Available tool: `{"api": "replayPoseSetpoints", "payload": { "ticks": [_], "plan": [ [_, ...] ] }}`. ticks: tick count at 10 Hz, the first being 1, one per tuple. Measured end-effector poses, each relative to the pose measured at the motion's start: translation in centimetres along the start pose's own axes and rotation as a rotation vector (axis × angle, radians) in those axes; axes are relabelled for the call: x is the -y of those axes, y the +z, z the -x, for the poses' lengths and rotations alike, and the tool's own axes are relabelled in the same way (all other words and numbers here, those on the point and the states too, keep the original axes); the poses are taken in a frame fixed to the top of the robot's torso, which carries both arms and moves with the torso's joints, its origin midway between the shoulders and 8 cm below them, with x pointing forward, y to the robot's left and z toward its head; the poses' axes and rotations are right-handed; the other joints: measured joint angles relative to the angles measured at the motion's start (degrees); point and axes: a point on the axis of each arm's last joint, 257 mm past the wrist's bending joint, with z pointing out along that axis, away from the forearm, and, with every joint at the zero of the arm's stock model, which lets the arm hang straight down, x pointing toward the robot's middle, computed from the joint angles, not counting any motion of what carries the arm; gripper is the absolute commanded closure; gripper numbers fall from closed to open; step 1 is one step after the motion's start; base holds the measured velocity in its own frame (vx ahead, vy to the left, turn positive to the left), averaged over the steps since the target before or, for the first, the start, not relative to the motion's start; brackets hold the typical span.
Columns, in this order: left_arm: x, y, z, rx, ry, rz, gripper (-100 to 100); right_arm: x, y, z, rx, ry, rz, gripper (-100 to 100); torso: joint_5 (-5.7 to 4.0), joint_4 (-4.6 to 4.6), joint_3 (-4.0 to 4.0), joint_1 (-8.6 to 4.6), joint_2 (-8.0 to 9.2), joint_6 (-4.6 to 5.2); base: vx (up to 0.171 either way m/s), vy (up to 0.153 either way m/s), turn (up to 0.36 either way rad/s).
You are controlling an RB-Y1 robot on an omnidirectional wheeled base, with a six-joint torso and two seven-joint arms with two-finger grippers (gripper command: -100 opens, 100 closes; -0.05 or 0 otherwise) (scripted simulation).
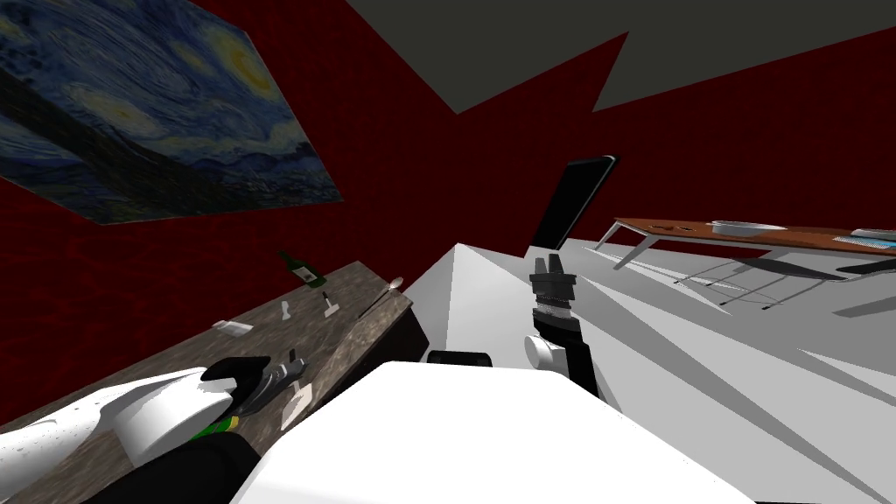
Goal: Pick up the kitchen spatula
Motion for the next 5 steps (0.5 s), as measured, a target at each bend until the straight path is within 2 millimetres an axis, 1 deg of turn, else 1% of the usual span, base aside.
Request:
{"api": "replayPoseSetpoints", "payload": {
  "ticks": [2,4,5],
  "plan": [
    [1.5,-0.2,1.0,0.002,0.013,-0.004,100,0.0,0.0,0.0,0.000,0.000,0.000,0,-0.01,0.00,0.02,-0.02,0.05,-0.02,-0.037,-0.015,0.065],
    [2.4,-0.4,1.6,0.004,0.026,-0.005,100,0.0,0.0,0.0,0.000,0.000,0.000,0,-0.01,0.00,0.01,-0.01,0.01,-0.01,-0.021,-0.005,0.035],
    [2.5,-0.5,1.6,0.004,0.026,-0.006,0,0.0,0.0,0.0,0.000,0.000,0.000,0,0.01,-0.01,-0.01,0.02,-0.02,-0.01,0.000,0.000,0.000]
  ]
}}
